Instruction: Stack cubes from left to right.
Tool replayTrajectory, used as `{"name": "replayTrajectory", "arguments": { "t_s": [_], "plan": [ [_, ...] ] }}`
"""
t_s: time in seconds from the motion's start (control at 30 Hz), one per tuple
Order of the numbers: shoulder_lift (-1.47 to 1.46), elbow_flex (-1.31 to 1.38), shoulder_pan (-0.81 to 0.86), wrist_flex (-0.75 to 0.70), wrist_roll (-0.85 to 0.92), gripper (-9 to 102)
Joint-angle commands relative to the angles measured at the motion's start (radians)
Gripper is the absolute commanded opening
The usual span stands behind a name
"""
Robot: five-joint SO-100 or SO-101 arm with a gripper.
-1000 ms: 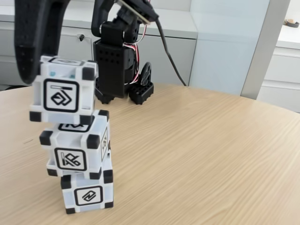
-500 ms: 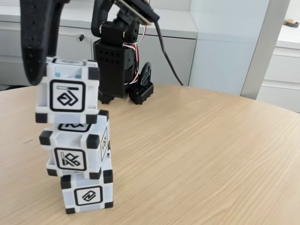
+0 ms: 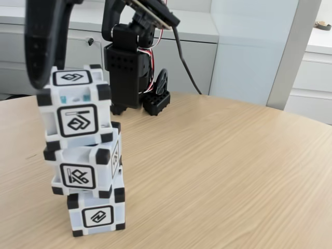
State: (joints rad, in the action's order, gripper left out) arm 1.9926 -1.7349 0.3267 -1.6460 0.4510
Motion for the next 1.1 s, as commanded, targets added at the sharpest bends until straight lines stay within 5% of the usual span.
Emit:
{"name": "replayTrajectory", "arguments": {
  "t_s": [0.0, 0.17, 0.33, 0.7, 1.07],
  "plan": [
    [0.100, 0.029, -0.072, -0.008, -0.029, 39],
    [0.199, 0.021, -0.301, -0.008, -0.176, 35],
    [0.192, 0.020, -0.468, -0.006, -0.324, 0],
    [-0.071, 0.018, -0.534, -0.005, -0.497, 0],
    [-0.391, 0.023, -0.518, 0.012, -0.477, 0]
  ]
}}
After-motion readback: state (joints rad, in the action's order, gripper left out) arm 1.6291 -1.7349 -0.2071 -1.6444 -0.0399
